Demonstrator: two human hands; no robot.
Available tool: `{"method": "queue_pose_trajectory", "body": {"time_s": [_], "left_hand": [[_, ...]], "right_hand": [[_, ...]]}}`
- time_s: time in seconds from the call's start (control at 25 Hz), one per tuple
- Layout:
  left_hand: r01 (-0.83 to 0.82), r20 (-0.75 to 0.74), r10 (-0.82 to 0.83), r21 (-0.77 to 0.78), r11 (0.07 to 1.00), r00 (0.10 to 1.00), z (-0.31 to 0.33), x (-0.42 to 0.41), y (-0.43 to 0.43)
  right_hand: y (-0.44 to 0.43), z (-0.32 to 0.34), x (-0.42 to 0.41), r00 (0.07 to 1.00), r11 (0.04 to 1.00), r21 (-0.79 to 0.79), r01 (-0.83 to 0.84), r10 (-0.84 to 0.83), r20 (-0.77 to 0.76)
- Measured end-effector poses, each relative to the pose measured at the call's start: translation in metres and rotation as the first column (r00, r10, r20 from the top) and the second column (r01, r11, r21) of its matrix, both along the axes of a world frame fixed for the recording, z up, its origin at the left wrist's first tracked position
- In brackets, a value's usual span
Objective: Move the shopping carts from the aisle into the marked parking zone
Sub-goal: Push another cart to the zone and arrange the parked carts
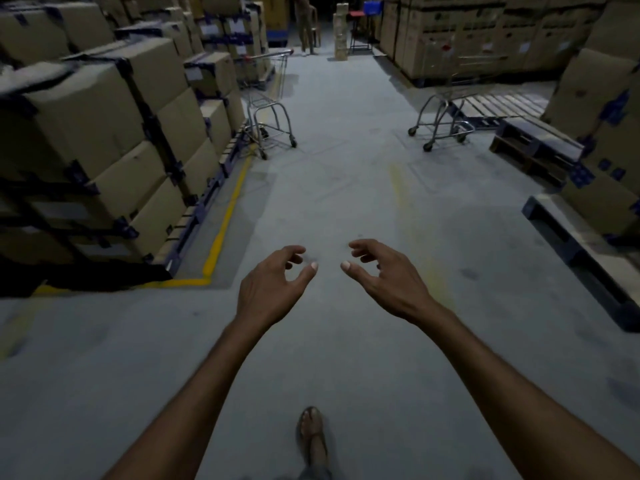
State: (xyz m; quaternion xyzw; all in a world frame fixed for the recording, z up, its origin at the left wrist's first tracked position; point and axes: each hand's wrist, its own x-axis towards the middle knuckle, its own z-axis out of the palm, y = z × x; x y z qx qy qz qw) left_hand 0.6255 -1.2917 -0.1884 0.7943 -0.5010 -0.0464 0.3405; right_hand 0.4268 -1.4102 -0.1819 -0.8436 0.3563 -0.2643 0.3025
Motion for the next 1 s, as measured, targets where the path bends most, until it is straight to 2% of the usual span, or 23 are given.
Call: {"method": "queue_pose_trajectory", "body": {"time_s": [0.28, 0.56, 1.0], "left_hand": [[0.035, -0.008, -0.035, -0.005, 0.999, 0.999, -0.002, 0.119, -0.14], [0.084, 0.152, -0.071, -0.078, 0.993, 0.986, 0.022, 0.212, -0.267], [0.008, 0.188, 0.01, -0.099, 0.995, 0.982, 0.0, 0.341, -0.453]], "right_hand": [[-0.129, 0.005, 0.117, 0.999, 1.0, -0.023, -0.009, 0.008, -0.05], [-0.252, 0.031, 0.209, 0.998, 0.993, -0.103, 0.05, -0.054, -0.034], [-0.462, 0.003, 0.351, 1.0, 0.991, -0.133, -0.005, 0.004, -0.011]]}}
